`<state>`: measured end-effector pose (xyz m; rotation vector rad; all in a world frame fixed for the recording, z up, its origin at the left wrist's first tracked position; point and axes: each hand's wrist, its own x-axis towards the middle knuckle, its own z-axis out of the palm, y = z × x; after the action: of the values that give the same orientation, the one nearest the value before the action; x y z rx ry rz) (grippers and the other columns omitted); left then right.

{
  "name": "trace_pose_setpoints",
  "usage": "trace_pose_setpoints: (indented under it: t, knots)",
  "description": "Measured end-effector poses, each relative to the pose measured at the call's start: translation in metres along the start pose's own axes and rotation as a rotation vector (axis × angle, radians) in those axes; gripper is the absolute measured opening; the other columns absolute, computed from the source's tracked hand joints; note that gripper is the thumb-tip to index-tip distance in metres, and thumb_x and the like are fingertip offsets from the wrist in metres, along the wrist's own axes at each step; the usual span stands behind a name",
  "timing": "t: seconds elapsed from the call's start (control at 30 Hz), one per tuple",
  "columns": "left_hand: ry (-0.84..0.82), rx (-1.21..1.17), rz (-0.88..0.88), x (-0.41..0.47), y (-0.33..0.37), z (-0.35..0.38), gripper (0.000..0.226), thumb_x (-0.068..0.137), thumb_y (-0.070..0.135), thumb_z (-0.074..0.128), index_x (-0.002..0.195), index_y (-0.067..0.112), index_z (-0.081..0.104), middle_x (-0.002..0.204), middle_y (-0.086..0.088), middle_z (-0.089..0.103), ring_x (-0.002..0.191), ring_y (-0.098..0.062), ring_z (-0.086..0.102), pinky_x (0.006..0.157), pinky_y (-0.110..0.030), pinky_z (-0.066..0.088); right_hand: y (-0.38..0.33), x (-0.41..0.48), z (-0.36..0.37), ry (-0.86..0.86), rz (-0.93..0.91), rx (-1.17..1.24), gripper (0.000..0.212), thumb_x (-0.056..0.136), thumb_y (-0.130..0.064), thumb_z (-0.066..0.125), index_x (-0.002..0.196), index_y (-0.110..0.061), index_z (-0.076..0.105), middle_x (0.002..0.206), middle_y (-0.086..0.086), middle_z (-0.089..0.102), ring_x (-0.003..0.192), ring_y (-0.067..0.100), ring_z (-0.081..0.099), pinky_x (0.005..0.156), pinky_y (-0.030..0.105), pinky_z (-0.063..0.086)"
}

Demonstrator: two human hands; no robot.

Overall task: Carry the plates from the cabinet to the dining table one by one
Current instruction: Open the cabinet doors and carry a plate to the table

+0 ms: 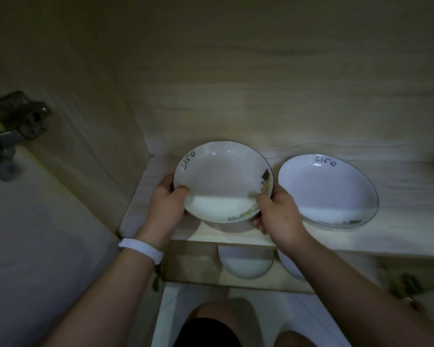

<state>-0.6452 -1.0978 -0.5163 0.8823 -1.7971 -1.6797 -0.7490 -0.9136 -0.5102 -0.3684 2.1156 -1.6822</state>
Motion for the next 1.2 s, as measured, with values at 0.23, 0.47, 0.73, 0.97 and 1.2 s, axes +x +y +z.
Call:
trace_pose_setpoints:
  t: [0.23, 0.47, 0.73, 0.97, 1.2]
  knots:
    - [-0.124, 0.059, -0.19, -0.057, 0.042, -0.015, 0.041, 0.09, 0.0, 0.052, 0.124, 0.021, 0.059, 0.114, -0.003, 0.068, 0.1, -0.023, 0.066, 0.069, -0.042, 0.06, -0.043, -0.057, -0.029, 0.025, 0.082, -0.073, 0.022, 0.089, -0.008, 0.049, 0.105, -0.018, 0.061, 0.096, 0.002, 0.069, 0.082, 0.013, 0.065, 0.06, 0.027, 0.057]
    - [-0.234, 0.104, -0.33, -0.141, 0.119, -0.012, 0.038, 0.09, -0.002, 0.052, 0.12, 0.022, 0.05, 0.115, -0.001, 0.062, 0.098, -0.021, 0.063, 0.057, -0.029, 0.056, -0.105, -0.154, -0.077, 0.031, 0.197, -0.12, 0.032, 0.086, -0.007, 0.046, 0.096, -0.035, 0.058, 0.088, -0.001, 0.069, 0.073, 0.02, 0.066, 0.051, 0.028, 0.056]
    - [-0.297, 0.131, -0.389, -0.223, 0.195, 0.019, 0.035, 0.09, -0.005, 0.05, 0.116, 0.018, 0.05, 0.111, -0.004, 0.063, 0.098, -0.025, 0.063, 0.057, -0.031, 0.056, -0.161, -0.239, -0.148, 0.149, 0.292, -0.074, 0.03, 0.086, -0.007, 0.046, 0.097, -0.03, 0.061, 0.077, -0.006, 0.065, 0.067, 0.015, 0.058, 0.053, 0.027, 0.047]
    - [-0.356, 0.157, -0.389, -0.277, 0.246, 0.044, 0.038, 0.088, -0.005, 0.051, 0.118, 0.018, 0.051, 0.111, -0.006, 0.065, 0.097, -0.025, 0.064, 0.07, -0.042, 0.058, -0.195, -0.299, -0.203, 0.232, 0.315, 0.014, 0.031, 0.084, -0.01, 0.046, 0.089, -0.037, 0.063, 0.071, -0.012, 0.064, 0.061, 0.005, 0.053, 0.056, 0.027, 0.044]
    - [-0.43, 0.128, -0.338, -0.31, 0.289, 0.075, 0.032, 0.088, -0.003, 0.054, 0.109, 0.021, 0.051, 0.106, -0.001, 0.065, 0.094, -0.021, 0.062, 0.075, -0.042, 0.053, -0.222, -0.342, -0.244, 0.353, 0.304, 0.087, 0.03, 0.087, -0.005, 0.044, 0.092, -0.027, 0.063, 0.062, -0.017, 0.059, 0.053, 0.001, 0.05, 0.049, 0.016, 0.04]
